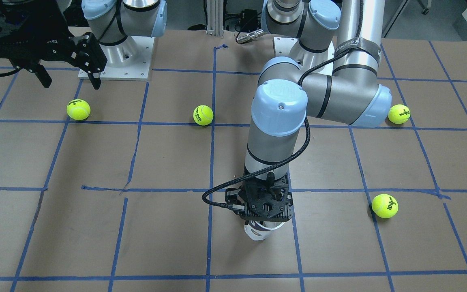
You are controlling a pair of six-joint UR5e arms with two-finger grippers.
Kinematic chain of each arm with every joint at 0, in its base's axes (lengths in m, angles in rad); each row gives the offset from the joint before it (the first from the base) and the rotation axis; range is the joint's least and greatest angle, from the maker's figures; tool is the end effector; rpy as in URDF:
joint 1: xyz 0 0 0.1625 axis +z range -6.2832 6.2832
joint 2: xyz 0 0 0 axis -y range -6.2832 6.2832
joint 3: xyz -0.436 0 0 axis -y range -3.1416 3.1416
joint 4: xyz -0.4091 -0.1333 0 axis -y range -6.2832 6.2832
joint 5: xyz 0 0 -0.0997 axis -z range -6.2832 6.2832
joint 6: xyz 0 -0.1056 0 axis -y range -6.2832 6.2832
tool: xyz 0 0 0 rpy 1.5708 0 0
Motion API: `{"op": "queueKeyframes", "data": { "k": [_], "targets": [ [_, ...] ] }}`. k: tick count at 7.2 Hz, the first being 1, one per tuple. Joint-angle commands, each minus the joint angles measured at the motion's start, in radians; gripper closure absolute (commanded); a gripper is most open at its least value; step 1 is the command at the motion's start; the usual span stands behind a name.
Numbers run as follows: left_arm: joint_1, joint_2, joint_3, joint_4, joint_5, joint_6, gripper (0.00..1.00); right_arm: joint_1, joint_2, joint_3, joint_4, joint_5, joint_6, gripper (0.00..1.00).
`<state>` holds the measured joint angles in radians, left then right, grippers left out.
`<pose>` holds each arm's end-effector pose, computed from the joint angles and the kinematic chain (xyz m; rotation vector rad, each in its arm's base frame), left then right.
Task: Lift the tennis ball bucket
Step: 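Set the can upright on the table and raise the left gripper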
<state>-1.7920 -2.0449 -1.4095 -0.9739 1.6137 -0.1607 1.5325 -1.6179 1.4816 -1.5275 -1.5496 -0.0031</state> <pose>-0.2822 -0.6679 0.3512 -0.0842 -3.0963 0.4475 0.1165 -0.4987 0.5577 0.0533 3.1185 -0.1458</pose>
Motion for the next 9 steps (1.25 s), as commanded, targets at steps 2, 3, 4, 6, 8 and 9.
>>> {"op": "queueKeyframes", "data": {
  "k": [2,3,4,6,8,9],
  "targets": [
    [-0.006,0.069,0.041,-0.122,0.002,-0.006,0.00,0.000,0.001,0.000,0.000,-0.001,-0.003,0.00],
    [0.005,0.106,0.088,-0.243,0.008,-0.006,0.00,0.000,0.001,0.000,0.001,-0.001,-0.003,0.00],
    [0.026,0.145,0.131,-0.360,0.009,-0.003,0.00,0.000,0.001,0.000,0.001,0.000,-0.003,0.00],
    [0.162,0.213,0.127,-0.515,0.002,0.109,0.00,0.000,0.003,0.000,0.000,0.000,-0.008,0.00],
    [0.224,0.297,0.092,-0.601,0.000,0.124,0.00,0.000,0.001,0.002,0.001,0.000,-0.008,0.00],
    [0.232,0.343,0.058,-0.603,0.006,0.072,0.00,0.000,0.003,0.002,0.001,0.000,-0.009,0.00]
  ]
}}
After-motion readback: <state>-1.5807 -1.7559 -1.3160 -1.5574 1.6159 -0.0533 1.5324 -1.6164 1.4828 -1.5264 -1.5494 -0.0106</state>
